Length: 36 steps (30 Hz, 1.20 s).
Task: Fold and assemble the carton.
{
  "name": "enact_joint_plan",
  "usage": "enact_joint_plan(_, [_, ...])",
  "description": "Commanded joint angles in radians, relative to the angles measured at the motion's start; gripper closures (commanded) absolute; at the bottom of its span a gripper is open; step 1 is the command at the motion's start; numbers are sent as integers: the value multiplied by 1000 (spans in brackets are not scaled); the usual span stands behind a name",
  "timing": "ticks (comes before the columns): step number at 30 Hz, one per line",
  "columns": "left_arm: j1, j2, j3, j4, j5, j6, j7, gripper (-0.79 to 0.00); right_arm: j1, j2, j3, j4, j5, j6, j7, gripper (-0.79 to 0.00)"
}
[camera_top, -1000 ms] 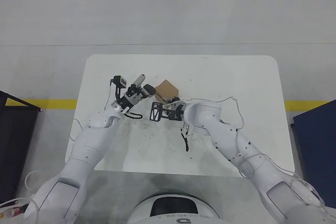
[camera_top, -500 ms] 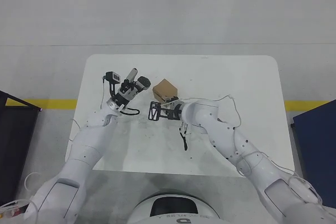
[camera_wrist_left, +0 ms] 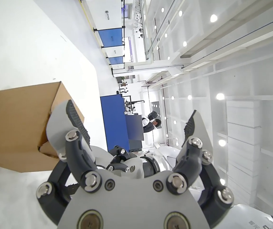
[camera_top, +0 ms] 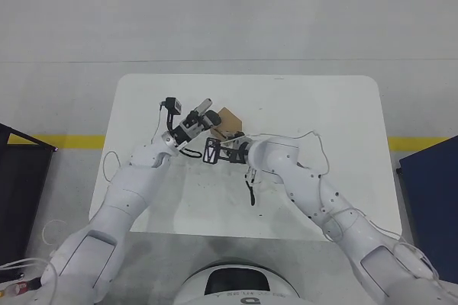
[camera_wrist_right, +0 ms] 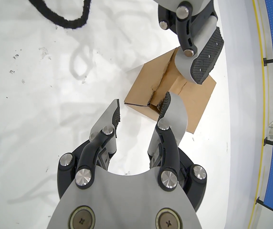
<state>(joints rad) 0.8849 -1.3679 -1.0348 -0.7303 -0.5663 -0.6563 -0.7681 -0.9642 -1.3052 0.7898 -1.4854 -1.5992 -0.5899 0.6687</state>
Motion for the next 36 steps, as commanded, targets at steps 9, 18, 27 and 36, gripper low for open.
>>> enact_joint_plan(9, [23, 1, -26, 21, -32, -22, -34, -637, -21, 6, 30, -30, -17, 12, -18, -209])
enact_joint_plan(18, [37, 0, -28, -10, -15, 4, -35, -557, -55, 15, 73, -65, -32, 40, -51, -228])
enact_joint_plan(27, [40, -2, -29, -20, 18, 33, -15, -456, -119, 33, 152, -126, -29, 79, -134, -271])
enact_joint_plan(36, [52, -5, -33, -21, 16, 40, -17, -388, -145, 39, 179, -146, -28, 74, -148, -268])
